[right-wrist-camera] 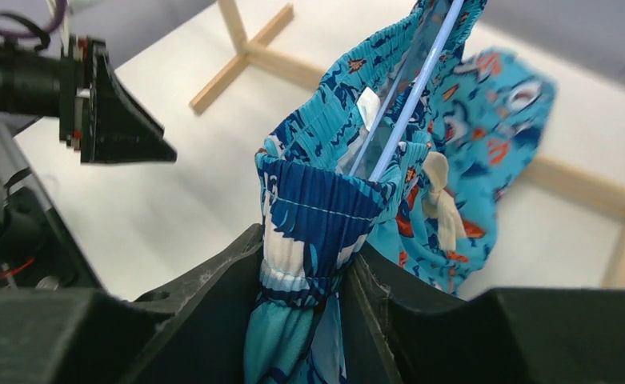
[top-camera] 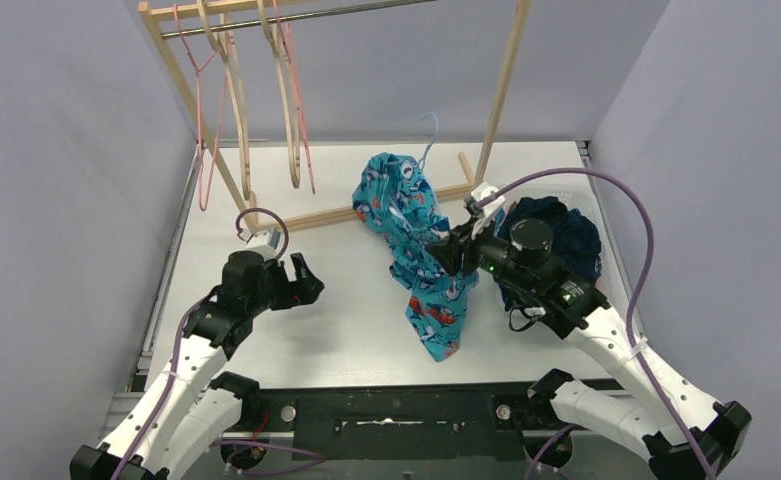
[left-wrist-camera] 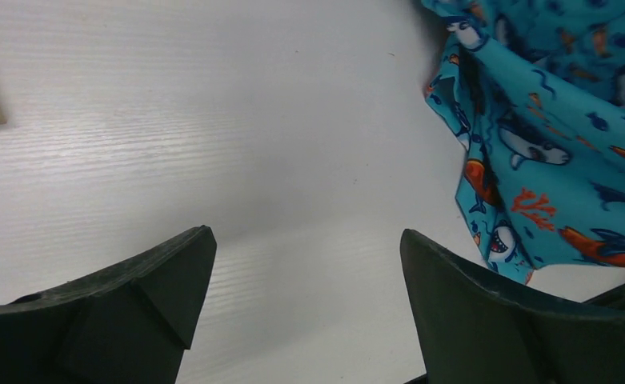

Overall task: Remove the shorts from the hanger
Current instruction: Pick up the hanger from the clothes rod.

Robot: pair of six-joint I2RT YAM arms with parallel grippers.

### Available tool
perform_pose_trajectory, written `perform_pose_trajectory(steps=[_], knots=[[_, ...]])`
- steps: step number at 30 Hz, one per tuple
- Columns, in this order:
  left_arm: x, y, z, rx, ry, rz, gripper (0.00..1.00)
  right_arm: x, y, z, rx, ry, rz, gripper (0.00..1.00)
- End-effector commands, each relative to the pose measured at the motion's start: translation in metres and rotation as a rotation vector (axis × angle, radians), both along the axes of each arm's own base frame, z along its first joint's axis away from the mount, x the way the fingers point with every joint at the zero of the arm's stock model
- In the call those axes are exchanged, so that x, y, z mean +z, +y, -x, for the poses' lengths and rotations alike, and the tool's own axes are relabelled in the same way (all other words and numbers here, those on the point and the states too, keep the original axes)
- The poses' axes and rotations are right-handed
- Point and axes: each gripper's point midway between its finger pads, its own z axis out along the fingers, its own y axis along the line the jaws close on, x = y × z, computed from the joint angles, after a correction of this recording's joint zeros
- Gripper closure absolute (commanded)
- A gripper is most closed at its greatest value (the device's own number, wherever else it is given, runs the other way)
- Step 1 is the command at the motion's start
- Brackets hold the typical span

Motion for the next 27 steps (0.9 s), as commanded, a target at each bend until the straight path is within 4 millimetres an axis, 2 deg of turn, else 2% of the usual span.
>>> perform_pose_trajectory(steps=[1,3,5,7,10,14,18,23,27], knots=[[0.029,-0.018,-0.010,-0.080,-0.089,0.072,0.09,-0.024,0.020,0.029,0.098,0.132,-0.139,1.00],[0.051,-0.029,-0.015,-0.084,-0.107,0.155,0.08,-0.044,0.027,0.042,0.156,0.171,-0.147,1.00],[0.076,-0.048,-0.015,-0.142,-0.132,0.262,0.07,-0.053,0.030,0.047,0.191,0.176,-0.133,1.00],[0.083,-0.062,-0.009,-0.193,-0.120,0.353,0.08,-0.057,0.033,0.050,0.220,0.194,-0.108,1.00],[0.086,-0.071,-0.002,-0.192,-0.112,0.477,0.08,-0.073,0.041,0.058,0.278,0.259,-0.086,1.00],[0.114,-0.080,0.011,-0.227,-0.241,0.720,0.18,-0.093,0.053,0.071,0.350,0.359,-0.055,1.00],[0.129,-0.077,0.017,-0.244,-0.329,0.727,0.20,-0.094,0.065,0.082,0.409,0.375,-0.069,1.00],[0.122,-0.082,0.017,-0.275,-0.292,0.703,0.19,-0.088,0.085,0.109,0.568,0.391,-0.084,1.00],[0.127,-0.085,0.017,-0.302,-0.322,0.685,0.19,-0.088,0.092,0.120,0.610,0.399,-0.059,1.00]])
